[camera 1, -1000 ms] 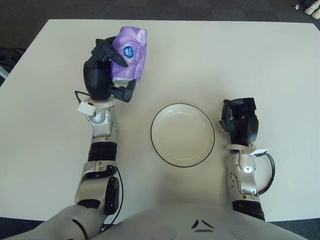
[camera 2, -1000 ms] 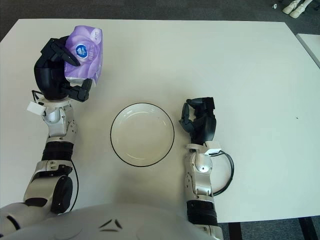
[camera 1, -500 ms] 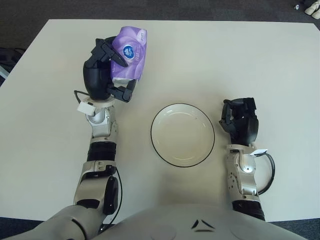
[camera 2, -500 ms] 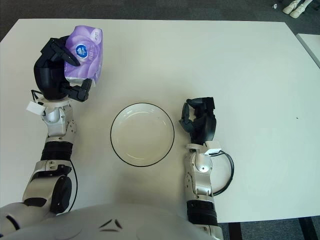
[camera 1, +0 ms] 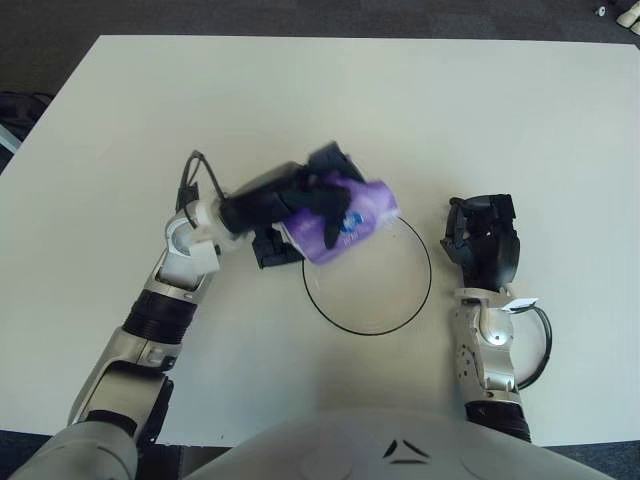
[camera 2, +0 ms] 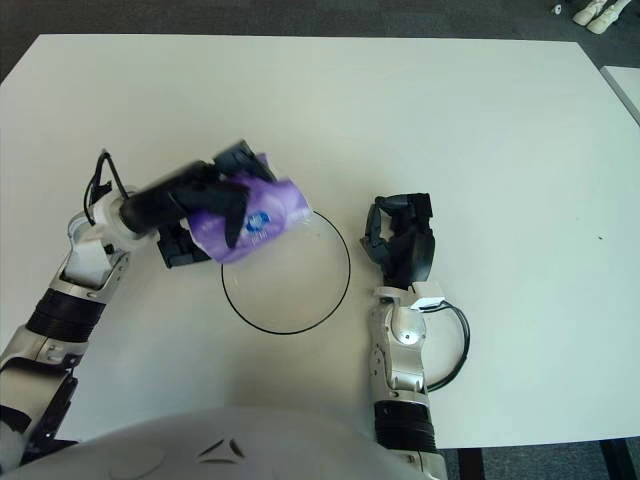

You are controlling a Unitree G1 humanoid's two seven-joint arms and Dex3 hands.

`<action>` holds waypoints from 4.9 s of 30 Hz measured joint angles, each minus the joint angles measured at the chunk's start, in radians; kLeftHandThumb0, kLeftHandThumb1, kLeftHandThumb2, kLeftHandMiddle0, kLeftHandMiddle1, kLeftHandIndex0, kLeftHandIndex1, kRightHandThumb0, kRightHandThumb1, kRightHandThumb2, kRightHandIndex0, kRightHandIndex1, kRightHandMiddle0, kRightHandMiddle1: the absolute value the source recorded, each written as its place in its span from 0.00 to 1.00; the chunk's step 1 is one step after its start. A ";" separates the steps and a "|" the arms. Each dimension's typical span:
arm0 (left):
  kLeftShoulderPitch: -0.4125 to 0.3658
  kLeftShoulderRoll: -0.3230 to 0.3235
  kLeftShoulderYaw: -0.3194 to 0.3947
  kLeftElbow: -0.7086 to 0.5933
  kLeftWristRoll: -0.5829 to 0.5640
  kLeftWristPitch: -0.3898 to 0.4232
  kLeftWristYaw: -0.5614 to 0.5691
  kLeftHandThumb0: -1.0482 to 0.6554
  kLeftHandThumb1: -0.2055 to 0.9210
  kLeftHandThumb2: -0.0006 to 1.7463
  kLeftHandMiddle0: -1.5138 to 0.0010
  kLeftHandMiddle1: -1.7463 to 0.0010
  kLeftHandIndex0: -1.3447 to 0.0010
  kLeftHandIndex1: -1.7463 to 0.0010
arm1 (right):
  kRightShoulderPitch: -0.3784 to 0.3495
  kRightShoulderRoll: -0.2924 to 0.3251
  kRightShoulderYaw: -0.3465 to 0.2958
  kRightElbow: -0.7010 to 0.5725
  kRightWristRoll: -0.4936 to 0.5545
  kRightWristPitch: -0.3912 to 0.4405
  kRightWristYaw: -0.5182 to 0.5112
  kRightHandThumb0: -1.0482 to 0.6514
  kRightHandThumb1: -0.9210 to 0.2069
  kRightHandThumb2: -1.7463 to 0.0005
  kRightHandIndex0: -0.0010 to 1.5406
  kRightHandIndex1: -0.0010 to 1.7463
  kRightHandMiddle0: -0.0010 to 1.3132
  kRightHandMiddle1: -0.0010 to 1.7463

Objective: Put the tissue paper into the plate.

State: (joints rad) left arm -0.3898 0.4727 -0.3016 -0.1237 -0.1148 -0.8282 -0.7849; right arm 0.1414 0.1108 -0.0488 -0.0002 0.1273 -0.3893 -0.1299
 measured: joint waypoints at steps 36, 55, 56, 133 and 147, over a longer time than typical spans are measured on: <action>0.007 -0.040 0.024 -0.071 0.064 0.051 0.030 0.61 0.12 1.00 0.41 0.00 0.47 0.03 | 0.011 0.000 0.008 -0.009 -0.018 0.011 -0.008 0.40 0.11 0.60 0.31 0.78 0.20 1.00; 0.026 -0.091 0.005 -0.002 0.063 0.034 0.072 0.61 0.12 0.96 0.42 0.00 0.41 0.12 | 0.015 0.001 0.011 -0.017 -0.012 0.018 -0.012 0.40 0.11 0.59 0.30 0.77 0.20 1.00; 0.026 -0.098 0.005 0.007 0.064 0.027 0.077 0.61 0.14 0.96 0.43 0.00 0.42 0.12 | 0.016 0.001 0.012 -0.019 -0.012 0.019 -0.012 0.40 0.11 0.59 0.30 0.77 0.20 1.00; -0.100 0.013 -0.010 0.224 0.247 -0.129 0.258 0.00 1.00 0.56 1.00 1.00 1.00 1.00 | -0.004 0.001 0.017 0.036 -0.013 -0.043 -0.023 0.37 0.36 0.38 0.35 0.81 0.34 1.00; -0.100 -0.277 0.244 0.378 -0.231 0.190 0.419 0.33 0.64 0.63 0.47 0.04 0.67 0.04 | -0.009 0.002 0.007 0.034 0.005 -0.038 -0.017 0.39 0.23 0.49 0.33 0.79 0.26 1.00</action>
State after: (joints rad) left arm -0.4894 0.1952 -0.0575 0.2544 -0.3454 -0.6384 -0.3656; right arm 0.1323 0.1126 -0.0414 0.0336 0.1322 -0.4270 -0.1472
